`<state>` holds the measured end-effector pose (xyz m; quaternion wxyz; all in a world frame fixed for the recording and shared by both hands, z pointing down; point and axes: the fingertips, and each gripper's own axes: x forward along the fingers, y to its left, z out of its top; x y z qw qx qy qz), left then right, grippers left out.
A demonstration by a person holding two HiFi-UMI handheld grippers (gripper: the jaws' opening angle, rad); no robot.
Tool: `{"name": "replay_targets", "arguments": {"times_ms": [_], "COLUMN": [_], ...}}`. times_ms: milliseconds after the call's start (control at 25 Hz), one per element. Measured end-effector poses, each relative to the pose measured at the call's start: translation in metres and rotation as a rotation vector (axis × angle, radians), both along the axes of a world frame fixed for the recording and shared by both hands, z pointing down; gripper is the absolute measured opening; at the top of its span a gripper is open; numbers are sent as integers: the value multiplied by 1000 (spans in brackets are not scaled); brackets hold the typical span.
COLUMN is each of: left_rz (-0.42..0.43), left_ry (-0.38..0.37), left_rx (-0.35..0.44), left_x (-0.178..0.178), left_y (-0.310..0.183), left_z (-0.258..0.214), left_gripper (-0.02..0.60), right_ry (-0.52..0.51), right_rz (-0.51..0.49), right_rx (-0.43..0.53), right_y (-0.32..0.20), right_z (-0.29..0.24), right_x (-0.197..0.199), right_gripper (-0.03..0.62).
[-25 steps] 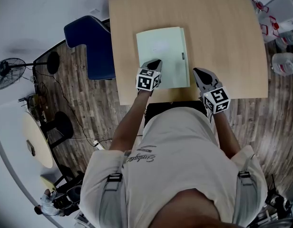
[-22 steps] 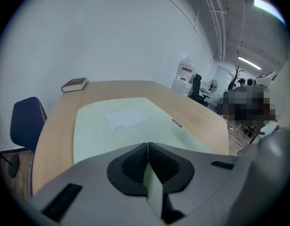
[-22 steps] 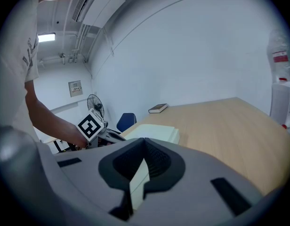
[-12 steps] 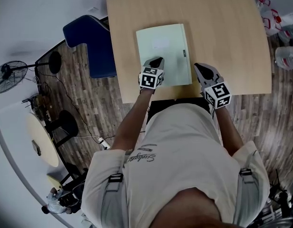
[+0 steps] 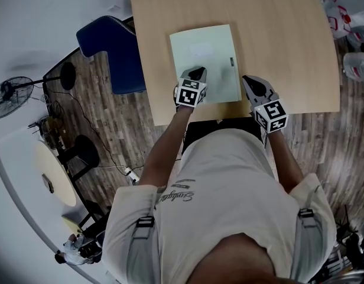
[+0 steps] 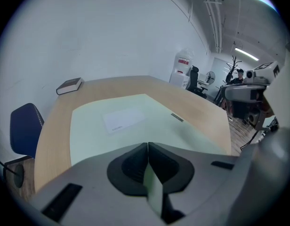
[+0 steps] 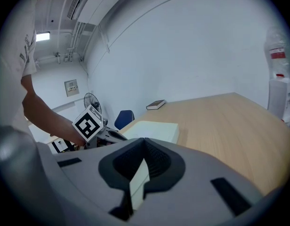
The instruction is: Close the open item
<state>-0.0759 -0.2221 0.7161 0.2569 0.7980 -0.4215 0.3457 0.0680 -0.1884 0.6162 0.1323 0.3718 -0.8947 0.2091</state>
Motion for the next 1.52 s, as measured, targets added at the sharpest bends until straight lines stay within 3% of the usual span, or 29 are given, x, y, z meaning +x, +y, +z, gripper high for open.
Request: {"name": "replay_targets", "arguments": {"times_ms": [160,360,800,960,1160,1360,1520], "left_rz": [-4,-70,-115,-126,-159,-143,-113], "left_ry": [25,139,244,287,414,425,379], "left_rx": [-5,-5,91,176,300,456,579], "left_x": [-2,-4,-36,-45,-57,-70,-77], "left_y": [-1,0,21,18,11,6,6], "left_z": [-7,-23,-72,-111,-185,-254,-294], "left_gripper": [15,15,15,15,15,15,15], "right_ry": [3,5,29,58,61,45,38], "right_rz": [-8,-22,-91,-135,-186,-200,-219], "right_rx": [-5,0,104,136,235,340,408], "right_y": [2,4,-7,-8,-22,-35,-33], "right_z": [0,-5,-49,-63,-103,-159,-196], "right_x": [-9,-17,-44,-51,-66,-80,-91], "right_gripper": [-6,-6,-6,-6,-6,-6,-6]}}
